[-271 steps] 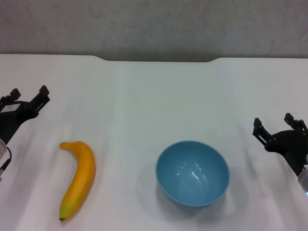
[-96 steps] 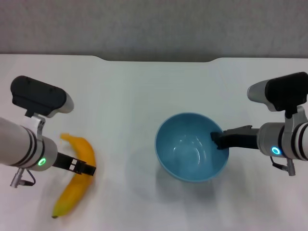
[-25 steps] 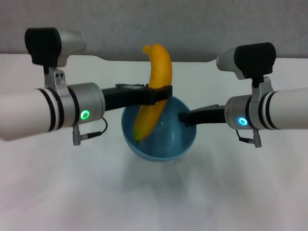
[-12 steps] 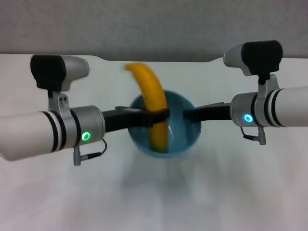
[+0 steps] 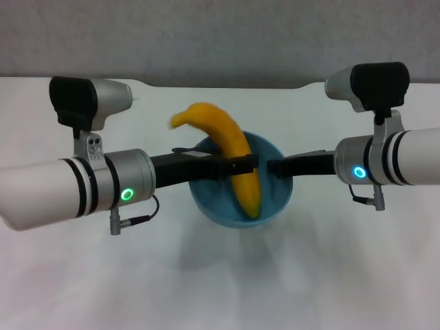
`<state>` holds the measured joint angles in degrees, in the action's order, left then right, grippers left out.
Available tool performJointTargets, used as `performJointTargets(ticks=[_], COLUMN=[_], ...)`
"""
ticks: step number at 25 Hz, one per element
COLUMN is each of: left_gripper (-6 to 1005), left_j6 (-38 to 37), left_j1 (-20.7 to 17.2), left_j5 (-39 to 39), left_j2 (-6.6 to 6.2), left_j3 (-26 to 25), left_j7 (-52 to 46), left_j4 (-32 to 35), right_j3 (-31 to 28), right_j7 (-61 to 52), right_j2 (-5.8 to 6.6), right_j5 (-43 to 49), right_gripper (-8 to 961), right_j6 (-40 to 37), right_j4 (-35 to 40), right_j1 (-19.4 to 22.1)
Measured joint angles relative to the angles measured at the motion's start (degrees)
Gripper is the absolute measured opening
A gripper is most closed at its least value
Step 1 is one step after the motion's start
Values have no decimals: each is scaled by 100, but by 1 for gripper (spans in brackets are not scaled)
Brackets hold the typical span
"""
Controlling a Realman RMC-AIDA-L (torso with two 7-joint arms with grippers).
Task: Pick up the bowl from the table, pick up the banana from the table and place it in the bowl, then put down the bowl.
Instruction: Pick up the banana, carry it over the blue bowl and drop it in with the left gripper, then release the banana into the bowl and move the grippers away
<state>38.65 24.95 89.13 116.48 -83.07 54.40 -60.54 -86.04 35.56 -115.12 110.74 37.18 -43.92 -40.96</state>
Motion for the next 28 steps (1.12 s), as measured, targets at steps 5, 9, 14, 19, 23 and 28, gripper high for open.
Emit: performJointTargets(ticks=[5,9,14,19,23,28], left_gripper=[876,896,895,894,893,892], left_j6=[-24,-45,-21,-112,-368,-676], left_j1=[-12,-77,-236,-536,-605,-709], left_j5=[10,11,4,11,2,81], left_j2=[-27,-27,-51,-40,-21,-18], left_j3=[-227,-760,-1258,-1766,-1824,-1650], left_j7=[108,603,930,1398,1802,2171], left_j4=[-38,-47,-167,-619,-659,-625], right_j3=[-1,0,-85,-266,-330,-409], right_j7=[12,19,21,21,21,22], right_j2=[-1,-2,-2,6,11,21], right_j5=[0,8,64,173,297,713], right_gripper=[24,25,26,27,29,30], right_j6=[0,0,24,78,352,567], right_j4=[63,86,91,97,181,535], right_j1=[12,27,55,103,-40,-603])
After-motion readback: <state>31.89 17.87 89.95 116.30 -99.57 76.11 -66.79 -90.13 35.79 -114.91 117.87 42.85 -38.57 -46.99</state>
